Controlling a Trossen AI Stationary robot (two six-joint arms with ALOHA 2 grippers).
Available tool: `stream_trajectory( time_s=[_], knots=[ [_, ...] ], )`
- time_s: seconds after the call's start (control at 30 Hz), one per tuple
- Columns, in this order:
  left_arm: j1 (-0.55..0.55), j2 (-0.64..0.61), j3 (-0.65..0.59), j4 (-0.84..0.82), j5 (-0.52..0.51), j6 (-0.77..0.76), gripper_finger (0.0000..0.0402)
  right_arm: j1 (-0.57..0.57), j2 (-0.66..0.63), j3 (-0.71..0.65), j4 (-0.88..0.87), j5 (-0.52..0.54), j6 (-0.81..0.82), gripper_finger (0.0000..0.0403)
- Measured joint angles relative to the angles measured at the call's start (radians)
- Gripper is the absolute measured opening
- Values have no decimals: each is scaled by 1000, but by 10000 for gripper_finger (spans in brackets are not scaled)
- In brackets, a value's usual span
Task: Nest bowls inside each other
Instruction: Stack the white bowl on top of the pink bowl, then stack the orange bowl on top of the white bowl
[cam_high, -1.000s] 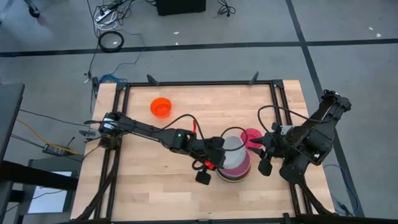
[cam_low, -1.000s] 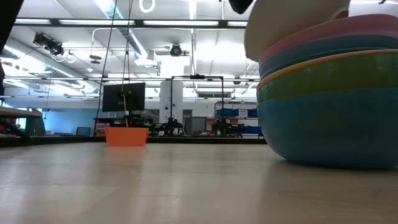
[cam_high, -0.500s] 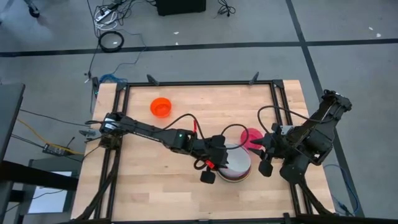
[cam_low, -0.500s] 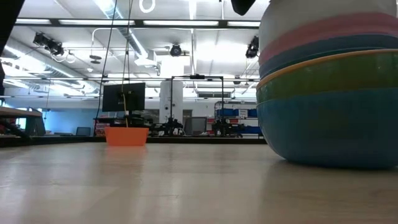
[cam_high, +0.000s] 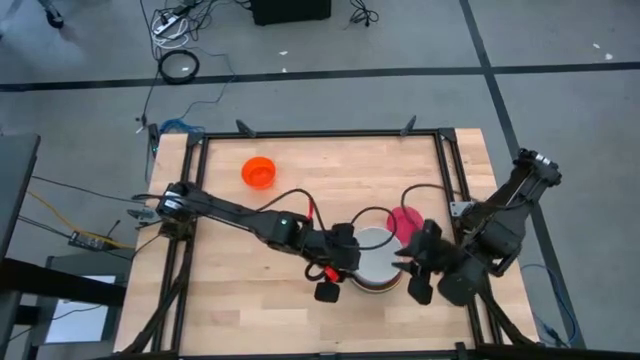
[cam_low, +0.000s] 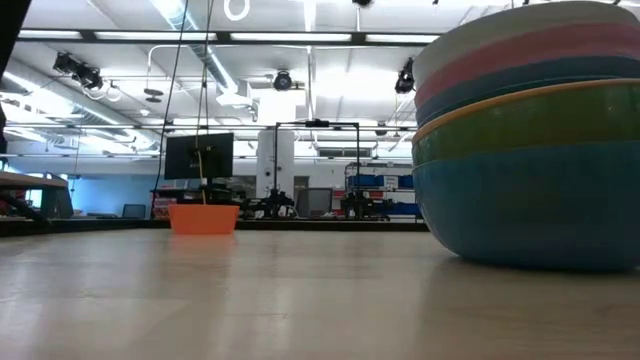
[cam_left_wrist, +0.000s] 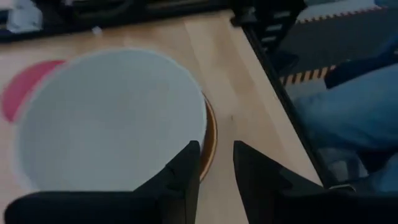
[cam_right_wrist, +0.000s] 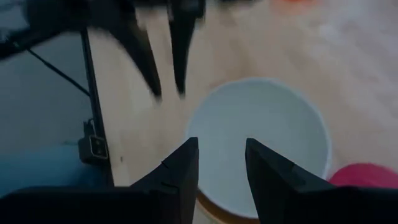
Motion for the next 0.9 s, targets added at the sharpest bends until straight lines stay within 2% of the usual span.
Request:
stream_trajectory(
  time_s=[0.27, 0.4, 0.6, 0.73, 0.9],
  knots=[
    [-28, -23, 140, -158, -54, 16, 105, -25, 90, 0, 12, -39, 7, 121],
    [-50, -27, 198, -339, -162, -7, 106, -63, 120, 0, 3, -39, -4, 120],
    [-80, -29, 233, -752, -393, -181, 106, -113, 125, 0, -307, -33, 167, 116],
    [-99, -30, 233, -1004, -498, -324, 106, -114, 115, -1, -485, -63, 265, 116],
    [-113, -100, 158, -972, -547, -323, 106, -107, 59, -16, -476, -112, 296, 114]
  ],
)
